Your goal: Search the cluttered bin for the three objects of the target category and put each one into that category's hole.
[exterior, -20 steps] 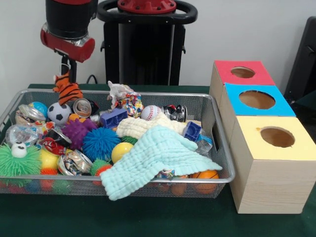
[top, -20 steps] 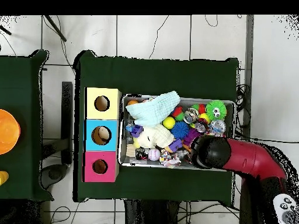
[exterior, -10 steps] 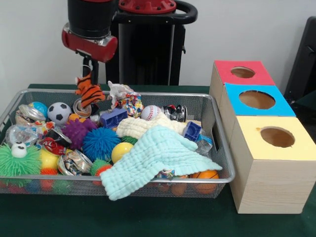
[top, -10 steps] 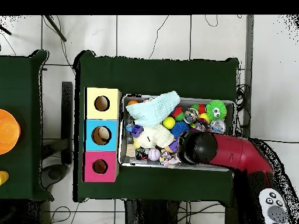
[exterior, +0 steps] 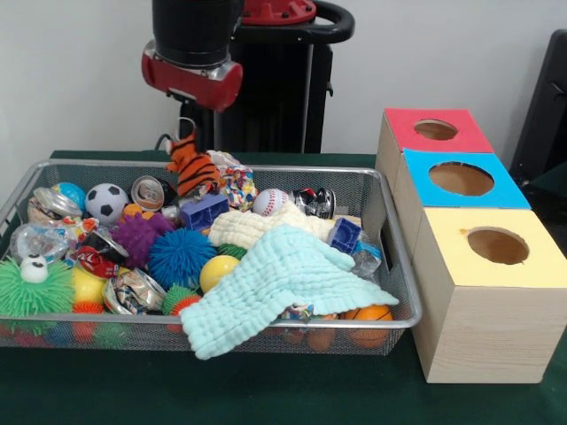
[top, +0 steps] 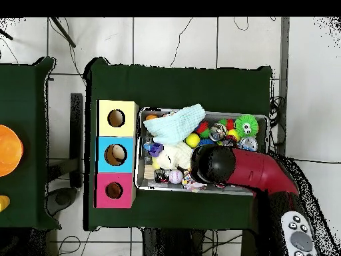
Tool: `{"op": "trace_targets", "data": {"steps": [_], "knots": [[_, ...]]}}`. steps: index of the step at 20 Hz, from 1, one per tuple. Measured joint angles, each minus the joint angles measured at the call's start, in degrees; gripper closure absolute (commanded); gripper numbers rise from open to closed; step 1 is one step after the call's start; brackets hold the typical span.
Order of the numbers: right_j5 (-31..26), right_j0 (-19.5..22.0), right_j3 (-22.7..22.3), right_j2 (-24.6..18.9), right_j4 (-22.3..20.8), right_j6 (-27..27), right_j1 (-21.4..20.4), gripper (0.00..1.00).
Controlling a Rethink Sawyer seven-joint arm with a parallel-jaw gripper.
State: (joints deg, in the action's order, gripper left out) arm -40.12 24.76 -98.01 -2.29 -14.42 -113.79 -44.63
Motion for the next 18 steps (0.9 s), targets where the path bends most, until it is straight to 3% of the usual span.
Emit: {"op": "trace_targets", "data": {"steps": [6,10,18], "knots": [[-0.14,-5.03,0.00,1.46,2.01,-0.12,-0.75,1.00],[-2.39,-9.19,-0.02,2.71,5.50,-0.79,-1.89,1.00],[-7.11,-13.28,-0.05,4.30,12.21,-1.57,-3.76,1.00]]}}
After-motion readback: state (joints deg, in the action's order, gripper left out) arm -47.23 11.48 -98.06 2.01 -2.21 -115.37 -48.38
